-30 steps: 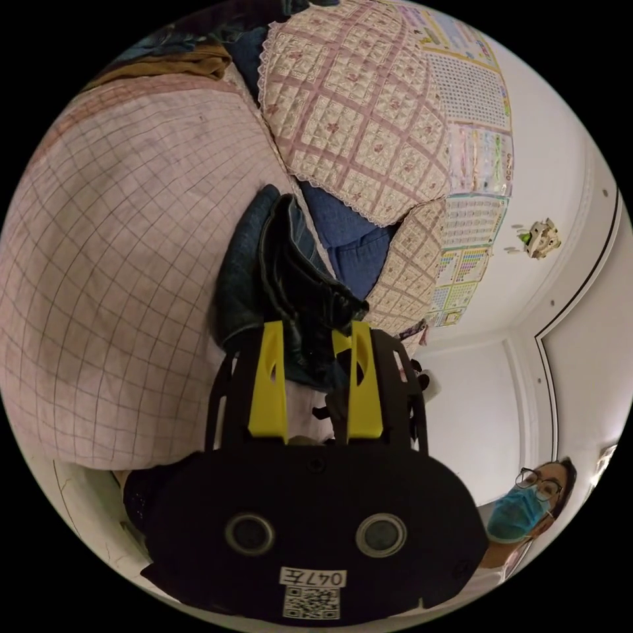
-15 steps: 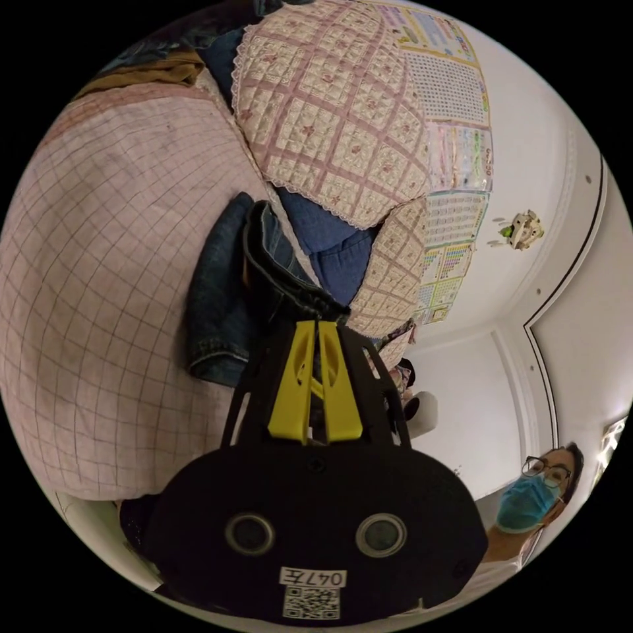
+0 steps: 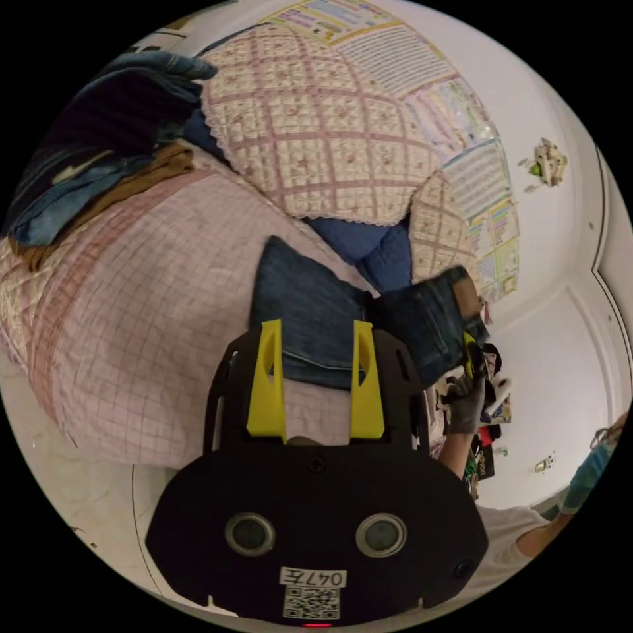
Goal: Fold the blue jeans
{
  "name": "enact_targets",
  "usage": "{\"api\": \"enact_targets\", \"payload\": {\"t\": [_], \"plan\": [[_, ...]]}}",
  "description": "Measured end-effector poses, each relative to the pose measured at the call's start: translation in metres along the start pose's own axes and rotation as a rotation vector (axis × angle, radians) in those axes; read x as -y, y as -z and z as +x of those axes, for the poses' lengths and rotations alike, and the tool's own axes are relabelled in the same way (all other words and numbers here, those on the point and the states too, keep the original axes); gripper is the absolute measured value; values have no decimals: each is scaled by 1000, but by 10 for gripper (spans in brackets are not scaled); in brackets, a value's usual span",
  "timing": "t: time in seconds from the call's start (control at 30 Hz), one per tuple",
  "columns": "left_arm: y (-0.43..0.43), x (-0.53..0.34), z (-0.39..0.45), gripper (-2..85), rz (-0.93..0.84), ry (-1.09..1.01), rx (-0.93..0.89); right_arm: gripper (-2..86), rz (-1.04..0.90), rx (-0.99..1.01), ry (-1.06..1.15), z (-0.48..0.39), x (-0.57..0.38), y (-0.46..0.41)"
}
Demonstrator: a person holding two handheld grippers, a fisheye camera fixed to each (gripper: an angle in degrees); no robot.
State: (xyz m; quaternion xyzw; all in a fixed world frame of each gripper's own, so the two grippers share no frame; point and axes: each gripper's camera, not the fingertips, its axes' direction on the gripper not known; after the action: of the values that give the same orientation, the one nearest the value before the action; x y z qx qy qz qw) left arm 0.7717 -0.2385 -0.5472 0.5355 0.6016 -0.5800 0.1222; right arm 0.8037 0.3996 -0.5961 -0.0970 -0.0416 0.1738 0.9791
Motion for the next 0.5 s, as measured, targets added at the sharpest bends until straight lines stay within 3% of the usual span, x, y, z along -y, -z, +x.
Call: {"api": "enact_targets", "payload": {"t": [0.13, 0.23, 0.33, 0.43, 0.5], "plan": [[-25, 24, -22, 151, -47, 48, 23, 16, -4, -43, -394, 171, -27, 79], [-64, 47, -28, 151, -139, 49, 36, 26, -127, -24, -585, 250, -64, 96], [-92, 74, -23, 143, -193, 24, 4, 74, -33, -5, -612, 276, -75, 120], [-120, 102, -10, 134, -255, -15, 59, 147, -110, 7, -589, 295, -49, 122], [-139, 126, -3, 117, -298, -36, 101, 140, -161, -42, -555, 304, -35, 122]]}}
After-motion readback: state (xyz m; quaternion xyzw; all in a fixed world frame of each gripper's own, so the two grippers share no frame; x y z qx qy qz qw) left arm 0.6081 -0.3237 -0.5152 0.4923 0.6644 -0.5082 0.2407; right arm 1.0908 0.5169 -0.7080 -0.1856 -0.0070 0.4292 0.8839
